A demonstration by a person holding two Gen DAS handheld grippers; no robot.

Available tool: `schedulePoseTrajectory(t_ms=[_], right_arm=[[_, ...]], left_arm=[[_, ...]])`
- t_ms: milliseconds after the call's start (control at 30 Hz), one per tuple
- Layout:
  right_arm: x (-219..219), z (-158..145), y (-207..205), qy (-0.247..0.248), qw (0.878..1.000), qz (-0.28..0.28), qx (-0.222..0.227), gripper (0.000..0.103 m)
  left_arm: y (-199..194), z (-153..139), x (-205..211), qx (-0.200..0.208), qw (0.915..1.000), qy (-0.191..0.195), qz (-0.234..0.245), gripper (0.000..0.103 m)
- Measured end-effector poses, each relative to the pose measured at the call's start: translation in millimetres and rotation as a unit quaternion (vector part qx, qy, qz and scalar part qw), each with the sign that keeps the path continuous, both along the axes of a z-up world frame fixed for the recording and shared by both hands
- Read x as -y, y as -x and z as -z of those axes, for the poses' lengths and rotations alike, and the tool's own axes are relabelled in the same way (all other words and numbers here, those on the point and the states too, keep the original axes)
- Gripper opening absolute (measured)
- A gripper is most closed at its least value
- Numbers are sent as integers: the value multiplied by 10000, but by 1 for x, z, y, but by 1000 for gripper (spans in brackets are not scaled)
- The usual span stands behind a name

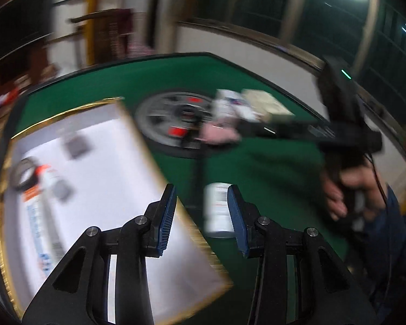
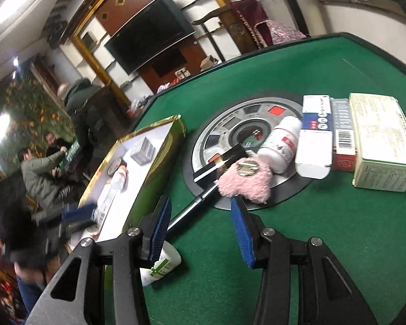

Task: Organize objects
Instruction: 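Move both tools back to the remaining items on the felt, then grasp the white green-label bottle with the left tool while the right tool grasps the pink fluffy ball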

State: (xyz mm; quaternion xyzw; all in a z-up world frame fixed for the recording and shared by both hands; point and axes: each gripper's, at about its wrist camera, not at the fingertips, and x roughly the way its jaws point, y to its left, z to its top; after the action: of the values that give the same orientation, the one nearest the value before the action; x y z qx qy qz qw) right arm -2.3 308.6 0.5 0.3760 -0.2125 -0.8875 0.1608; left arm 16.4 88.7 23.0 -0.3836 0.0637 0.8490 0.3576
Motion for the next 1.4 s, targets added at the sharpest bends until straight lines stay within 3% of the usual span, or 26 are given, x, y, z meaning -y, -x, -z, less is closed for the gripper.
schedulePoseTrajectory(t_ms=[67,167,500,567,600,733,867,967,1200,1333,1400], right_arm=[[-4,-3,-2,67,9999,63,-62,46],[-10,-5,-6,125,9997,171,-129,46],[-16,-6,-5,262,9993,234,-132,46],[-18,-5,-5,233,9993,288,-110,46],[-18,-4,-4,233,9993,294,-93,46],[-17,-2,-2,169,9993,333,-51,46],[-15,3,11,-263,9985,462,131,54],[-9,9,26,-611,9965,473,333,54],[17,26,67,-1358,9882,320,637,54],[29,27,64,-2083,9770,32,459,40],[22,24,52,-1920,9803,-119,453,38]], left_arm=[[-12,5,-27,-30,9991,312,294,39],[-16,16,-45,-72,9971,729,224,39],[10,38,-54,540,9955,758,-200,39],[6,42,-67,521,9944,914,-130,39],[0,43,-76,458,9935,1037,-56,44],[-11,45,-88,290,9932,1127,53,48],[-11,45,-85,113,9943,1039,-209,50],[-13,48,-85,-56,9943,1014,-326,50],[-15,56,-90,-429,9883,1345,-572,52],[-14,59,-91,-396,9885,1352,-544,62],[-16,59,-86,-364,9887,1338,-570,71]])
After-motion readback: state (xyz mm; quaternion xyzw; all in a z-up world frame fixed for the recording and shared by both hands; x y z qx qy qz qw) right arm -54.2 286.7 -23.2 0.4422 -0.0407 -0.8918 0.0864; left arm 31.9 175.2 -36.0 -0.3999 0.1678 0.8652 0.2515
